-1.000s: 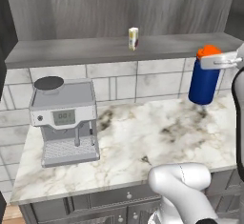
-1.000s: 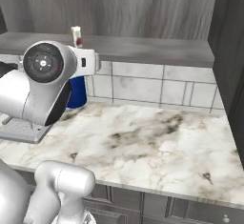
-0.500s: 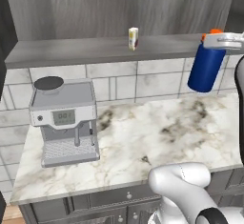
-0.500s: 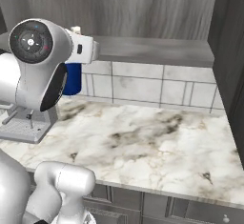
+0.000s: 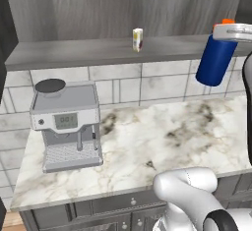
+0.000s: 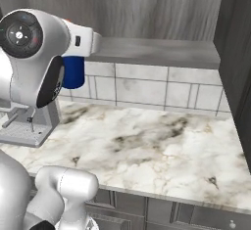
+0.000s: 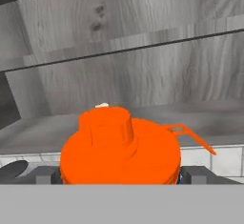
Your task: Pick the boxed drink, water bottle from the counter and place them in the open cabinet.
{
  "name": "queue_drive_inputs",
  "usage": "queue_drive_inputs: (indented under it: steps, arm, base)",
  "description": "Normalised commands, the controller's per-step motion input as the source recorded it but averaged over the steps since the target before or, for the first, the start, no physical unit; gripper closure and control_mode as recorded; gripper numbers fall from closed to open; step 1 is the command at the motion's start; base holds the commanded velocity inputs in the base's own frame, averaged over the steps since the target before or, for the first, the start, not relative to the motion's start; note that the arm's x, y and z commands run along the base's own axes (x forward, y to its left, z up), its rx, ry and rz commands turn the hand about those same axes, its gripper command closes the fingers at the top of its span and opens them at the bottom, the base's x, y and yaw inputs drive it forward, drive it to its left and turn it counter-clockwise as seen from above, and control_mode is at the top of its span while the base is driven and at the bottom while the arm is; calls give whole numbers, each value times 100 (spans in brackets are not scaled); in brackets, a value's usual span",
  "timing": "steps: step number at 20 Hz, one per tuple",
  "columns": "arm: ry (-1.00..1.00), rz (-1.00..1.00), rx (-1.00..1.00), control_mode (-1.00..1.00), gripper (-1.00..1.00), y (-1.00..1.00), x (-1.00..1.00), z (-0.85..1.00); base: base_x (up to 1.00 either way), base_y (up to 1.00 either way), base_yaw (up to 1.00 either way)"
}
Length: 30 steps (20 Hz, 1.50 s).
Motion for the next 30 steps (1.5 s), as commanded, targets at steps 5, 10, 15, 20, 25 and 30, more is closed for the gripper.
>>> queue_drive_inputs:
  steps: [5,10,15,20,25,30]
  arm:
    - [-15,-2,0,-100,100,0,2,0]
    - [-6,-1,0,-100,100,1,21,7]
    - [1,0,0,-100,100,2,29,22]
    - [0,0,0,-100,100,0,36,10]
    - [0,0,-1,-100,100,0,35,0]
    - [0,0,-1,-100,100,0,35,0]
  base:
    - [0,0,0]
    - [0,0,0]
    - [0,0,0]
    - [0,0,0]
    - [0,0,0]
    - [0,0,0]
